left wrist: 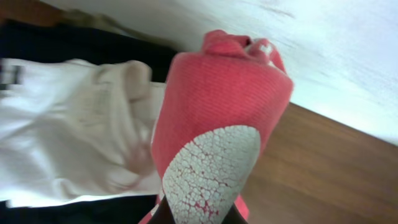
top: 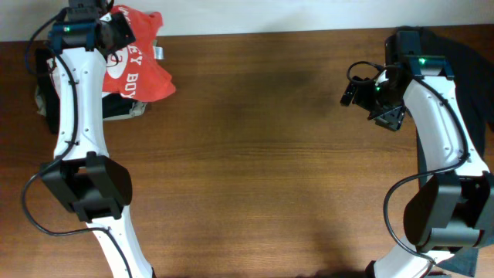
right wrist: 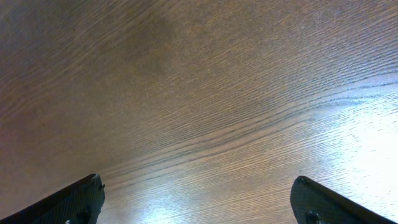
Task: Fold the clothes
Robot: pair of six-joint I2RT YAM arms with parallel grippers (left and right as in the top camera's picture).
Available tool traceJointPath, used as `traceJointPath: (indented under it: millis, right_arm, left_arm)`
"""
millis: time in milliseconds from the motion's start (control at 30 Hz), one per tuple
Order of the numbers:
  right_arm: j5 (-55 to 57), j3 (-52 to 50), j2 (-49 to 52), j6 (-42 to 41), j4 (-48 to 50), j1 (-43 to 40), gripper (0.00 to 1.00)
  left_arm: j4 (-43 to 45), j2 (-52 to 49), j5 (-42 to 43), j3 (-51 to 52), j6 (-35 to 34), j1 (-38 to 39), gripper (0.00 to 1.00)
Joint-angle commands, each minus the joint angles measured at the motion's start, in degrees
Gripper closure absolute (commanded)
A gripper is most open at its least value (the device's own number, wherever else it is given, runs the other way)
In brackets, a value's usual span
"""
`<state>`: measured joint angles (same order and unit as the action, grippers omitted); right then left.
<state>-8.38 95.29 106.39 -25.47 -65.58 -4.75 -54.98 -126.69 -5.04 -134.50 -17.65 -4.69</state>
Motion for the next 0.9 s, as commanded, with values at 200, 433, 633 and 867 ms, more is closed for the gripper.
traceJointPath:
  millis: [200,433,633,867]
  right_arm:
    - [0.74,0.15,-0.15,-0.07,-0.02,-0.24,0.01]
    - [0.74,0.15,-0.15,-0.07,-0.02,-0.24,0.01]
    - [0.74,0.15,-0.15,-0.07,-0.02,-0.24,0.01]
    - [0.74,0.15,-0.15,-0.07,-0.02,-0.24,0.01]
  left_arm:
    - [5.53,-0.04,-10.93,-1.53,-1.2,-4.04,0.99]
    - [9.09,-0.28,-13.31,-1.49,-1.16,-5.62,0.99]
    - [9.62,-3.5,-16.96,-1.46,-1.18,-7.56,0.99]
    - [15.76,-7.61,-21.99,-1.46,-0.04,-11.74,0.97]
